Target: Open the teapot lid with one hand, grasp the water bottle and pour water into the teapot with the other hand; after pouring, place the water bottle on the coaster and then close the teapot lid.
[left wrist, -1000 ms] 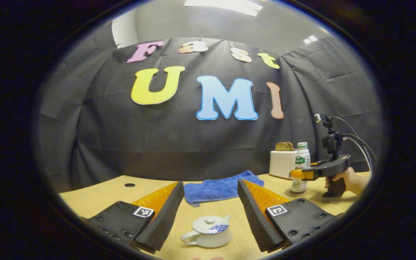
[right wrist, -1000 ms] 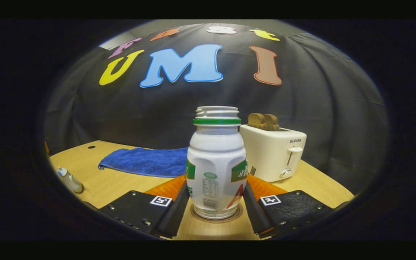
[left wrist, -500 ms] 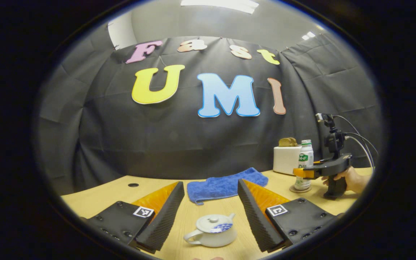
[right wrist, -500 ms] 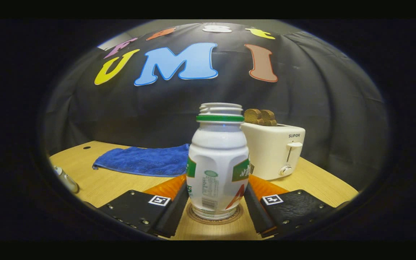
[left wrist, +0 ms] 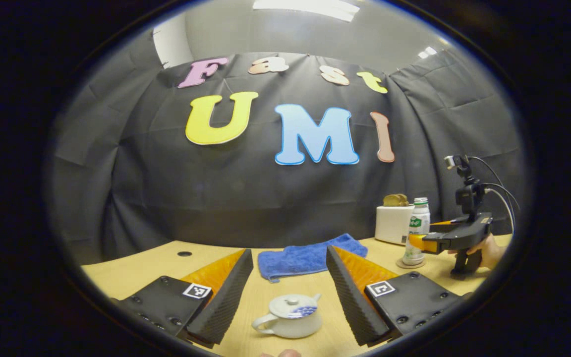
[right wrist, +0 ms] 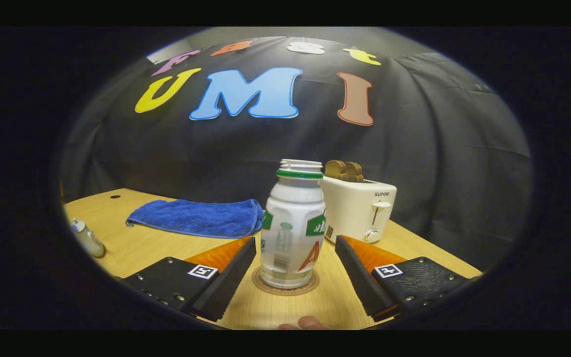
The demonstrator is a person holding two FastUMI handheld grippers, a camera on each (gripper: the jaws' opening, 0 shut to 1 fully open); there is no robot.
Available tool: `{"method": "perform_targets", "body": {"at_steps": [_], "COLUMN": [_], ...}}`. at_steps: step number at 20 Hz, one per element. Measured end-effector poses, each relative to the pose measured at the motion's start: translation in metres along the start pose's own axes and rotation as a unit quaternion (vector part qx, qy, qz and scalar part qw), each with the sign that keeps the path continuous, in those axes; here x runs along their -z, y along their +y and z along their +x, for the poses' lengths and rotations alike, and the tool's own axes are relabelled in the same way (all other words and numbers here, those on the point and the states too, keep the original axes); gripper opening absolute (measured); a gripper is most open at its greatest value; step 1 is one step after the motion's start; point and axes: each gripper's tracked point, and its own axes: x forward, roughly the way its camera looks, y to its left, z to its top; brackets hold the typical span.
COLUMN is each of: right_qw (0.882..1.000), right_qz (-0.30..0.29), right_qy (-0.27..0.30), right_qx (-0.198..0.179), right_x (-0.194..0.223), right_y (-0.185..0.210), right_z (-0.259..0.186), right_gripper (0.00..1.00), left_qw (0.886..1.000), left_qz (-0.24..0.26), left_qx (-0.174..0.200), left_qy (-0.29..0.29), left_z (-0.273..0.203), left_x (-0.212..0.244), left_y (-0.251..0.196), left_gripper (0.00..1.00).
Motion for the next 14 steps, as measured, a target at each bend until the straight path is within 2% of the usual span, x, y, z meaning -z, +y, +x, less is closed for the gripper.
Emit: {"method": "perform_targets", "body": {"at_steps": [2,5,8,10,11,13,14], "right_qw": [0.999,0.999,0.999,0.999,0.999,0.999,0.999], "right_qz": [0.007,0.023,0.03,0.014,0.01,0.015,0.024], "right_qy": [-0.02,-0.039,-0.031,-0.035,-0.032,-0.027,-0.035], "right_qx": [-0.027,-0.011,-0.02,0.009,0.007,-0.016,-0.033], "right_x": [-0.012,-0.011,0.011,0.018,0.023,0.03,0.028], "right_y": [0.017,0.028,0.063,0.068,0.076,0.097,0.106], "right_z": [-0.044,-0.112,-0.16,-0.172,-0.175,-0.179,-0.18], "right_gripper": [0.99,0.99,0.99,0.99,0.99,0.99,0.99], "left_qw": [1.0,1.0,0.999,0.998,0.998,0.998,0.998], "left_qz": [0.007,-0.019,-0.031,-0.031,-0.025,-0.013,-0.009], "left_qx": [-0.008,0.002,-0.002,-0.005,-0.006,-0.02,-0.015], "left_qy": [-0.005,0.0,0.021,0.047,0.064,0.055,0.058], "left_z": [-0.022,-0.053,-0.062,-0.063,-0.065,-0.066,-0.07], "left_x": [-0.007,-0.005,0.016,0.038,0.041,0.039,0.04], "left_y": [-0.011,-0.046,-0.068,-0.078,-0.081,-0.077,-0.082], "left_gripper": [1.0,1.0,1.0,1.0,1.0,1.0,1.0]}}
